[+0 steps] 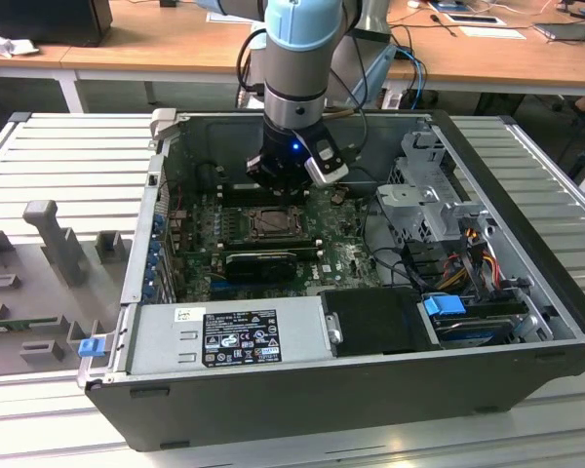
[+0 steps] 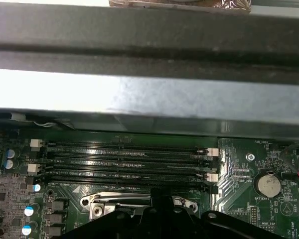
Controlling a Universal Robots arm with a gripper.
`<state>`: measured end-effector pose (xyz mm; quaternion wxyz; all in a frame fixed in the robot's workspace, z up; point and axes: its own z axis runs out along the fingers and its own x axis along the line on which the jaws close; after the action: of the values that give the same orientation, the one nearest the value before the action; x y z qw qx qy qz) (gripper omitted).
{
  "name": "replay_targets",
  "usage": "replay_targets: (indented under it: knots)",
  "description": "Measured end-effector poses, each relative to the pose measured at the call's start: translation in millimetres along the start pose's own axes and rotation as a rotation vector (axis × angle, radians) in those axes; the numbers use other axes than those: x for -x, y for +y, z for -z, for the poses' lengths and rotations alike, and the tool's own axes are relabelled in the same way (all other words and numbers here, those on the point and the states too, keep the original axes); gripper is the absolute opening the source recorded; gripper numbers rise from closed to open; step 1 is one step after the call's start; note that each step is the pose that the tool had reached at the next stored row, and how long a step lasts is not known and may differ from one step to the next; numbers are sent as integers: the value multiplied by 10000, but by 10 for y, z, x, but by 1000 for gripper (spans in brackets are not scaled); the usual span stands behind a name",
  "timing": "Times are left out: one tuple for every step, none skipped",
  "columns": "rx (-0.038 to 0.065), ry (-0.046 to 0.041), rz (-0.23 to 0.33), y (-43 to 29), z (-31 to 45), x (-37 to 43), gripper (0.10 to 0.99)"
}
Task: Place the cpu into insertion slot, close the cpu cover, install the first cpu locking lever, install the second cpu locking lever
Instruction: 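Install the first cpu locking lever, then install the second cpu locking lever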
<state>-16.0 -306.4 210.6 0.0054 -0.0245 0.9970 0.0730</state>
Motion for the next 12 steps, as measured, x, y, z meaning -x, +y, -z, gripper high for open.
replay_targets:
  knots:
    - [1,-1,0,-2,0,0,106]
    - [0,0,0,-5,1,0,106]
    - [-1,0,1,-18,3,-1,106]
    - [0,0,-1,-33,5,-2,106]
    - [0,0,0,-47,7,-2,106]
    - [0,0,0,-54,8,-3,106]
    - [0,0,0,-60,9,-3,106]
    - [0,0,-1,-68,10,-3,106]
    - [0,0,0,-75,11,-4,106]
    - [0,0,-1,-81,12,-4,106]
    - [0,0,0,-89,13,-4,106]
    - [-1,0,1,-97,14,-5,106]
